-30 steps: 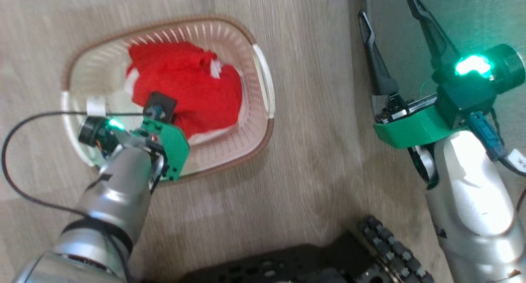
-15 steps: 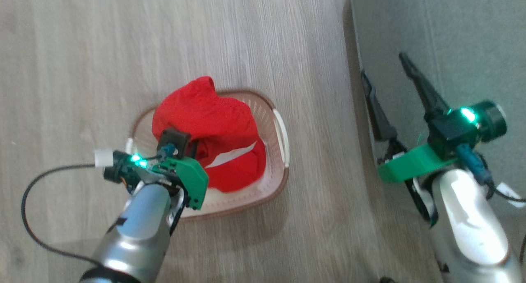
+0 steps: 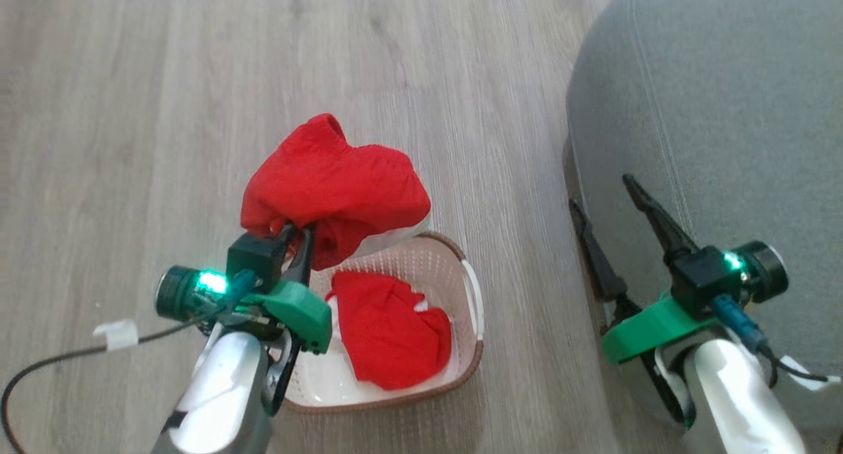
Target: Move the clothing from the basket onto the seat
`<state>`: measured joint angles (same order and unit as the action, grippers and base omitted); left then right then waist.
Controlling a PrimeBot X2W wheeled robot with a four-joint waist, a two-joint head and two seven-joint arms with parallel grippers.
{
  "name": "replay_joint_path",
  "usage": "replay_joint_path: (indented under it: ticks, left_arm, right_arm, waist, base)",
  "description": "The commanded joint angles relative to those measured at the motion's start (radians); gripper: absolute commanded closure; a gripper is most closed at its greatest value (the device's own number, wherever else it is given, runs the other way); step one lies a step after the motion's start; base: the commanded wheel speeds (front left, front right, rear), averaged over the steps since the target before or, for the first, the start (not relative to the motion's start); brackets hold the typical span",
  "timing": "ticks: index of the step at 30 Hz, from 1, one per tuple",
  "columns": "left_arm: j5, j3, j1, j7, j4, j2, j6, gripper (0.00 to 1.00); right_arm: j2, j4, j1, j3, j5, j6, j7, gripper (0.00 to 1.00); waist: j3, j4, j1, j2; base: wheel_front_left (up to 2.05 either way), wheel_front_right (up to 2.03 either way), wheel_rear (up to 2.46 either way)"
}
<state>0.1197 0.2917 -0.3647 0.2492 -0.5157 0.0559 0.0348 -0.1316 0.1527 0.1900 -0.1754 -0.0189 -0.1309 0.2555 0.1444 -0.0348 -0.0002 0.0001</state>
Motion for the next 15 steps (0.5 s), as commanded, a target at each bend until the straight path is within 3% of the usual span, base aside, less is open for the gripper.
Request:
replay_joint_path:
  ticks: [1,15]
  left_arm:
    - [-0.015,-0.044,-0.011,0.013,0.067,0.017,0.002,1.0]
    - [-0.06,-0.152,0.065,0.013,0.422,0.01,-0.025,1.0]
  right_arm:
    - [-0.01,-0.03,0.002,-0.027,-0.006,0.0,0.006,0.0]
    - [-0.032,-0.155,-0.065,-0.083,-0.047,0.0,0.006,0.0]
  waist:
    - [-0.042,0.02,0.0002,-0.0001]
    - [-0.116,0.028,0.0002,-0.0001]
  base:
    - [0.0,0.0,0.0]
    - [0.0,0.0,0.0]
